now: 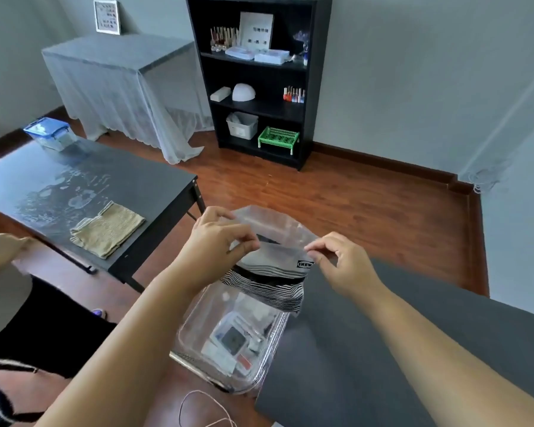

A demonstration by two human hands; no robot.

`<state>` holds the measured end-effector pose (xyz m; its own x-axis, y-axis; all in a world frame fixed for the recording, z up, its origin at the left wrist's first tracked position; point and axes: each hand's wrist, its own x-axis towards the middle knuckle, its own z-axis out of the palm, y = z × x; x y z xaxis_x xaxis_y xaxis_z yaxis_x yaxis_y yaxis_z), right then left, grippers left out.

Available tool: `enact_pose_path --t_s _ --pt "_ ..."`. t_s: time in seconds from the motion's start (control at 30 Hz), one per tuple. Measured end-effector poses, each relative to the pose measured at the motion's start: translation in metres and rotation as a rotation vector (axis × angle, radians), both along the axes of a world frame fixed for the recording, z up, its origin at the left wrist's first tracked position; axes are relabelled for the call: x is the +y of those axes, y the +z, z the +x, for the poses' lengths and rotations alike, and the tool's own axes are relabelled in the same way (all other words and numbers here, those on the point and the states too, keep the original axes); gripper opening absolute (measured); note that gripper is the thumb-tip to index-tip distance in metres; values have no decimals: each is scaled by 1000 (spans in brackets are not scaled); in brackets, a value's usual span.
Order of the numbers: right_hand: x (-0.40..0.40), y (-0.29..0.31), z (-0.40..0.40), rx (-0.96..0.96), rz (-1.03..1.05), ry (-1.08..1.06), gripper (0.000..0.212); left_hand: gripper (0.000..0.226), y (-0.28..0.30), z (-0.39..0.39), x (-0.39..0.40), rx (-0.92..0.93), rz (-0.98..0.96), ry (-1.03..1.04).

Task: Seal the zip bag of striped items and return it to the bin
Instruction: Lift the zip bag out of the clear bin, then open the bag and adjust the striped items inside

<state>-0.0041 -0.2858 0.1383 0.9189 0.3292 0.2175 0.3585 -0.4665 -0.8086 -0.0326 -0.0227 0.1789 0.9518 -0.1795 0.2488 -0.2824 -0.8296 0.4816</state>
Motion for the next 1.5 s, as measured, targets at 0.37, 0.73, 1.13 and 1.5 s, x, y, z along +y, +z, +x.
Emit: enact_pose_path --t_s 0.37,0.73,1.13,1.5 --pt "-193 38 -45 -170 -301 -319 12 19 -14 32 -186 -76 73 -340" --pt "-322 11 -123 42 -324 -547 17 14 -51 6 -325 56 -20 -569" --pt "-349 -39 -139 1020 629 -719 34 12 -64 -43 -341 152 -93 -629" --pt "-339 -32 -117 999 919 -484 15 39 -32 -48 -343 83 -276 -567"
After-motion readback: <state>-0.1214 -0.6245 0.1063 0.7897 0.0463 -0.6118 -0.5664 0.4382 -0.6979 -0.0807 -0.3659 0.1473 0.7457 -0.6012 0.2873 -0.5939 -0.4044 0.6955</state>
